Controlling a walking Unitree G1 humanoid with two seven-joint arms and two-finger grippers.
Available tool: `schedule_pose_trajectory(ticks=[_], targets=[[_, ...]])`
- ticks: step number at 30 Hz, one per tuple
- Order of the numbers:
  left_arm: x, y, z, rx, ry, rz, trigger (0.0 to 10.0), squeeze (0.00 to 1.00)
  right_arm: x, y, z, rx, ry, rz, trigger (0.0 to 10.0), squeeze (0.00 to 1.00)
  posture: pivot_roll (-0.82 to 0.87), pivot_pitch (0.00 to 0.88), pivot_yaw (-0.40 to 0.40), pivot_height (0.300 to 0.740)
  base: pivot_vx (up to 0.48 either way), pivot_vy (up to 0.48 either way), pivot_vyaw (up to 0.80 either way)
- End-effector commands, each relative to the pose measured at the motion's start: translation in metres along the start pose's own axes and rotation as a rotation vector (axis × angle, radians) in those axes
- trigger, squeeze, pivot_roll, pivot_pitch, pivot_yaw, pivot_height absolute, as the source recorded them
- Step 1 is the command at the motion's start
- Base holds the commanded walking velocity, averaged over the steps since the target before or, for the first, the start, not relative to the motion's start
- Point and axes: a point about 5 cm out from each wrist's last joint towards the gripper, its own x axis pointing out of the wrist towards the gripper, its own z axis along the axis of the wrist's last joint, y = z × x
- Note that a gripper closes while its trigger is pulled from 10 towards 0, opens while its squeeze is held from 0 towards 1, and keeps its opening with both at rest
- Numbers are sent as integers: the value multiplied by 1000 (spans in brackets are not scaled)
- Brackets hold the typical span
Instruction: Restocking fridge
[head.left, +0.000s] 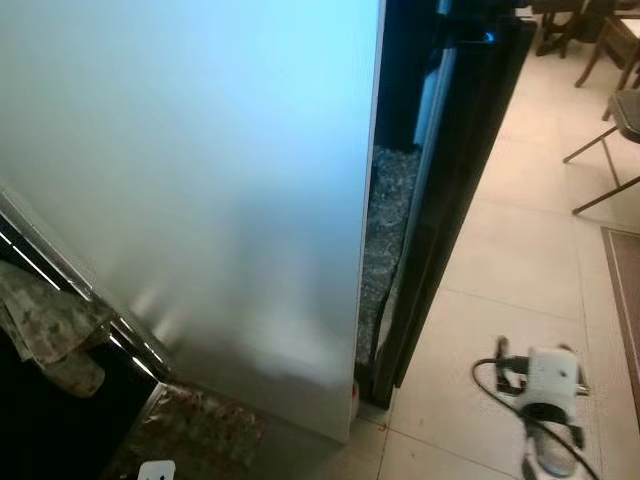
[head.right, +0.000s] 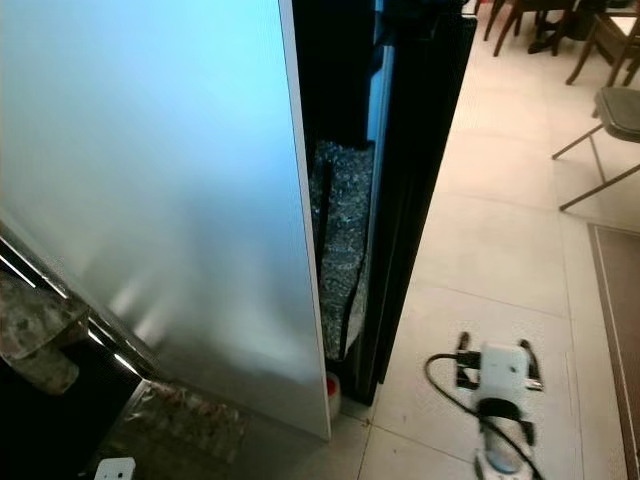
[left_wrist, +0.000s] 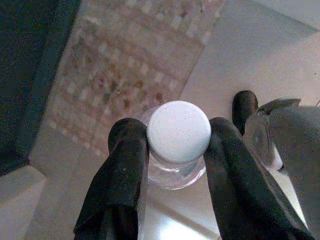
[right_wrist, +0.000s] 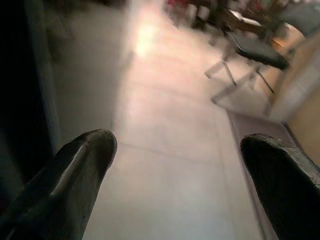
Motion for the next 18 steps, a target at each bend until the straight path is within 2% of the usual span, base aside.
schedule_pose_trajectory(ticks=[1,4,6,9,11,12,13,14,18], targets=[[-1,6,-6,19,20,17,10000,0,-1,12,14,18,-71,14,10000,0,-40,0,77,740,0,0,0],[-1,6,-6,21,20,19,10000,0,-4,28,33,60,-144,37,10000,0,-36,0,71,740,0,0,0],[-1,6,-7,21,20,20,10000,0,-6,34,38,54,-158,58,10000,0,-36,0,71,740,0,0,0],[-2,7,-7,24,20,21,10000,0,-12,66,62,72,-242,183,10000,0,-42,0,74,740,0,0,0],[-1,7,-6,24,18,21,10000,0,-11,80,77,101,-278,206,10000,0,-44,0,76,740,0,0,0],[-1,7,-6,24,16,21,10000,0,-9,82,82,114,-287,207,10000,373,-44,0,76,740,0,0,0],[-1,7,-6,24,15,21,10000,0,-9,83,86,124,-289,208,10000,373,-46,0,76,740,0,0,0],[-1,6,-5,21,14,21,10000,0,-7,82,89,111,-300,206,10000,1000,-42,0,76,740,0,0,0],[-1,6,-4,15,11,21,10000,0,0,75,102,74,-340,189,10000,1000,-42,13,74,740,0,0,0]])
